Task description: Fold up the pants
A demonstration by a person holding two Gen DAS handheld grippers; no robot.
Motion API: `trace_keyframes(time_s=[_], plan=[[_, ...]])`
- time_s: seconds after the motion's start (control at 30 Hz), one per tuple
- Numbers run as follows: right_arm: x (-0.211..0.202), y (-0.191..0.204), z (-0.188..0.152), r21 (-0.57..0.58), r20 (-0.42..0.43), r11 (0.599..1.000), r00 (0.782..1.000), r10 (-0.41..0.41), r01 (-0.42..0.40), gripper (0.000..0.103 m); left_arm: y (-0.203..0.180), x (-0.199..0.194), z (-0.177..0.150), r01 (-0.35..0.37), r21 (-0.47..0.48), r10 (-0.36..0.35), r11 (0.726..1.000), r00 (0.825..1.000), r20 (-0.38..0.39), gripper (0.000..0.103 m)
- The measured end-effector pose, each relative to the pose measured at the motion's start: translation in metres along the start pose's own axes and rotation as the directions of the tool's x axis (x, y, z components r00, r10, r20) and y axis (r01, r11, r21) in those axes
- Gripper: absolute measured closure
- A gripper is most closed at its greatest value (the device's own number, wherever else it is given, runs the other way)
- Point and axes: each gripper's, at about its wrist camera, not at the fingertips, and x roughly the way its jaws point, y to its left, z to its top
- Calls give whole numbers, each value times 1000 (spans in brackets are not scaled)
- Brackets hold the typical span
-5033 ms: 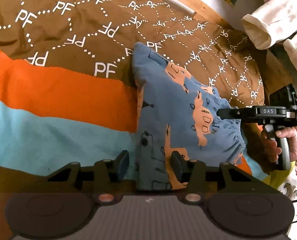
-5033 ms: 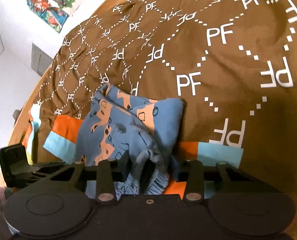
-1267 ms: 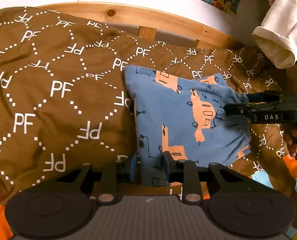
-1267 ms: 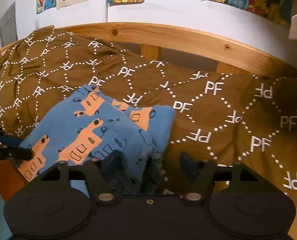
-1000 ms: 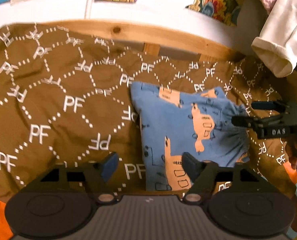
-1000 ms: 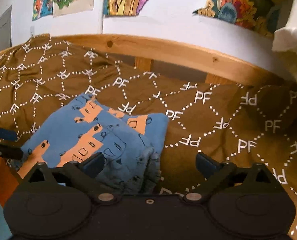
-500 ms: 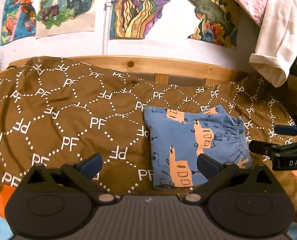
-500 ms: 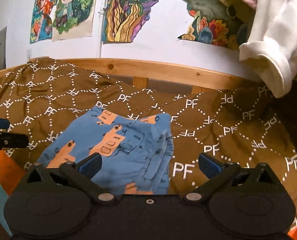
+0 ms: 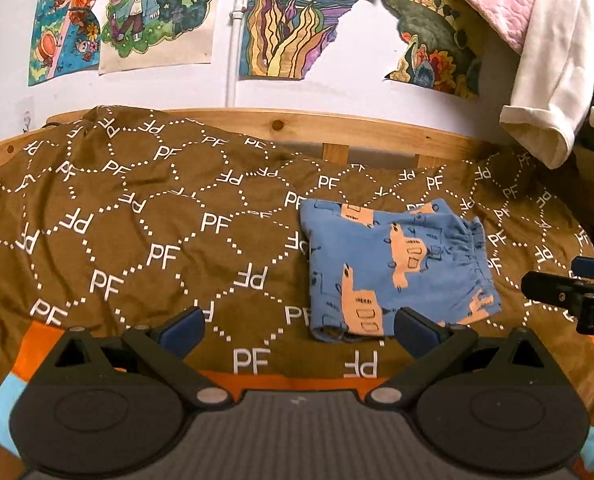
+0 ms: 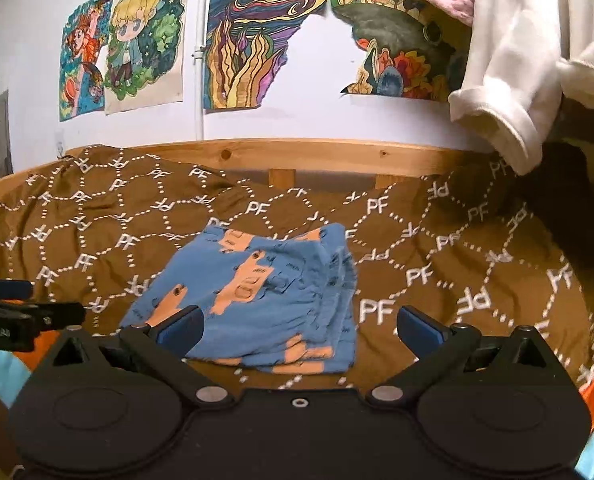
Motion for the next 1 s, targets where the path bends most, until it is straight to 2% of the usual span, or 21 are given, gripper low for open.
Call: trace_keyframes(time_s=[0.23, 0.43, 0.8, 1.0], plan=[[-19, 14, -18, 30, -7, 999, 1000, 27, -26, 1, -1, -13, -11, -22, 14, 22, 1000, 1000, 6, 0], [-26, 14, -27, 88, -12, 996, 1000, -7, 8, 1, 3, -18, -17, -41, 17, 41, 999, 999, 10, 0], [-39, 21, -35, 44, 66, 999, 997, -28, 25, 1, 3, -26, -31, -48, 52, 46, 997, 999, 23, 0], [-40, 22, -39, 42, 58, 999, 998, -26, 23, 1, 2, -28, -35, -47, 72, 45, 996, 999, 23, 0]])
